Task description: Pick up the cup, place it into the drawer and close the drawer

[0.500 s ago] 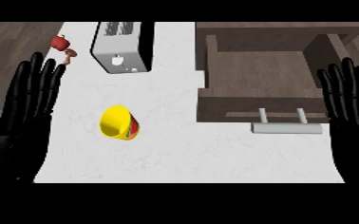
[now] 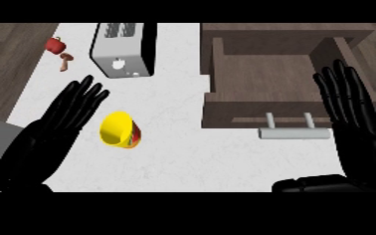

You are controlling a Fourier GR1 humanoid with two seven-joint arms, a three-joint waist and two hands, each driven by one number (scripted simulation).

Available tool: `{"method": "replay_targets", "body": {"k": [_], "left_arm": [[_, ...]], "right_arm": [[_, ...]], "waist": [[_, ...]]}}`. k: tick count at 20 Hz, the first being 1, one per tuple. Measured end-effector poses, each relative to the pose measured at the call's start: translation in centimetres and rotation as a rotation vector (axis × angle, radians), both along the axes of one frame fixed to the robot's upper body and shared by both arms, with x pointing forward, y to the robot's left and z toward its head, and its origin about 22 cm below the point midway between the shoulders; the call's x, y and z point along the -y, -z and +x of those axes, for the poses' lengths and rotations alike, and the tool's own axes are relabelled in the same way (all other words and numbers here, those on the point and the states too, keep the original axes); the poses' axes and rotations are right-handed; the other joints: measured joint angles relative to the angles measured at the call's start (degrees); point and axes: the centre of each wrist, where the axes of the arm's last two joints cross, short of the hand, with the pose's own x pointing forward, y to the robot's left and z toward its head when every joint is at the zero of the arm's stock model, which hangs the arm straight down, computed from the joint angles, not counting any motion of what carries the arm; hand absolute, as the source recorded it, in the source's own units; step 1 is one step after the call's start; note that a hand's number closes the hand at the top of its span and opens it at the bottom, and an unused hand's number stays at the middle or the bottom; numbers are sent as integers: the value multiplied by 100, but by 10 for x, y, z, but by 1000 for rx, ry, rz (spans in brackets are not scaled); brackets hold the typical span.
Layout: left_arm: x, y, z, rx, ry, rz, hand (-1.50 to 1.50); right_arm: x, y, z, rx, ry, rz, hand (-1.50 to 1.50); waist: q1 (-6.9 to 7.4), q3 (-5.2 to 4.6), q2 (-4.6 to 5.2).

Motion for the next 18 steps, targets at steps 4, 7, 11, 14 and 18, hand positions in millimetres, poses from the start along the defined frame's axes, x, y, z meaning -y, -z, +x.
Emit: {"method": "replay_targets", "body": {"k": [4,7,11,14,18], "left_arm": [[-25,10,22,-93,78,-45,-150],[-46,18,36,-134,84,-40,-150],[-66,39,52,-179,73,-8,-150],[-62,57,61,-207,60,22,-150],[-75,82,65,-239,39,48,-150]], "right_arm": [[-2,6,16,-50,-33,-14,-150],[0,1,21,-65,-44,-20,-150],[6,-5,33,-68,-52,-23,-150],[7,-3,40,-66,-54,-25,-150],[7,-7,47,-54,-59,-26,-150]], "waist": [[-2,-4,-7],[-7,-3,-20],[-12,-3,-24],[-13,-4,-28],[-14,-5,-30]]}}
